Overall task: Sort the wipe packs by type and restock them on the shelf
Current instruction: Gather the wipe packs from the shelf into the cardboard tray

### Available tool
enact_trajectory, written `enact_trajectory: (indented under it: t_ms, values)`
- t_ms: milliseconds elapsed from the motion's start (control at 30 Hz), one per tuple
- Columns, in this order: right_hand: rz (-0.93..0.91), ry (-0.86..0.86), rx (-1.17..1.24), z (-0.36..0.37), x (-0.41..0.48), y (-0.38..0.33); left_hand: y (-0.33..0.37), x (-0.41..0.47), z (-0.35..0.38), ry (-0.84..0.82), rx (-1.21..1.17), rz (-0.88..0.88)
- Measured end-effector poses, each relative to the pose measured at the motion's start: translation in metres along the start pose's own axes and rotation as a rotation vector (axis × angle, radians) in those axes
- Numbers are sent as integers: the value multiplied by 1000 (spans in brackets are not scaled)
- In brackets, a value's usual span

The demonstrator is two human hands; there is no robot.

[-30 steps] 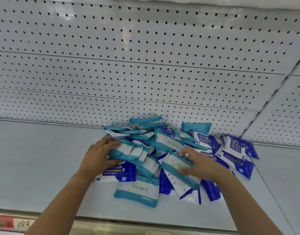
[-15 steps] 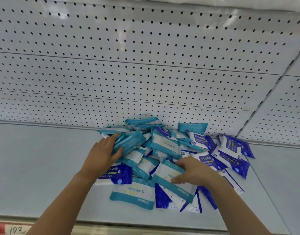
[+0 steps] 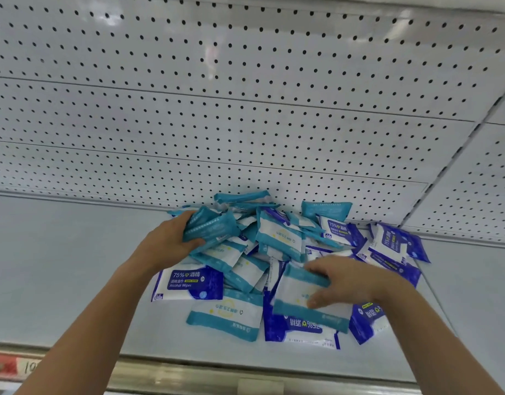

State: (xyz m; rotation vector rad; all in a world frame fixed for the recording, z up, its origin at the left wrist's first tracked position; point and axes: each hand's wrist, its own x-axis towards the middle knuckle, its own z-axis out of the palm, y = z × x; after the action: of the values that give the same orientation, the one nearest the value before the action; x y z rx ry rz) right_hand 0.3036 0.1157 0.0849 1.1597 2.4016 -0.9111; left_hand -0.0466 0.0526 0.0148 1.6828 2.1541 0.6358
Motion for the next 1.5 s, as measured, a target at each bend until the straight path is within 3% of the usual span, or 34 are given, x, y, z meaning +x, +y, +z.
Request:
enact_trajectory:
  t_ms: [133, 233, 400, 500, 600, 733, 833, 933, 1100, 1233, 1500]
  values:
    - [50, -43, -144, 33, 14, -4, 15, -9, -17, 19, -198, 18]
    - [105, -18, -149, 39, 15, -9, 28, -19, -24, 6, -320, 46]
    - [127, 54, -397, 57, 17, -22, 42, -34, -20, -31, -430, 39]
    - [107, 77, -362, 52, 16, -18, 47, -41, -13, -63, -603, 2]
    - [97, 96, -84, 42, 6, -7, 56, -49, -11, -103, -891, -58]
    - [117, 235, 598, 35, -19, 13, 65, -49, 1, -172, -1271, -173]
    - [124, 380, 1083, 46, -39, 18, 78, -44, 17, -258, -1385, -206]
    - [140, 569, 1370, 67, -59, 26, 102, -45, 42, -333, -1332, -194]
    - [196, 905, 1584, 104, -116, 51, 160, -58, 88, -527, -1354, -117]
    - [238, 1123, 1605, 141, -186, 79, 222, -90, 129, -628, -1327, -60]
    - [375, 1477, 1710, 259, -356, 153, 366, -210, 230, -880, -1129, 98]
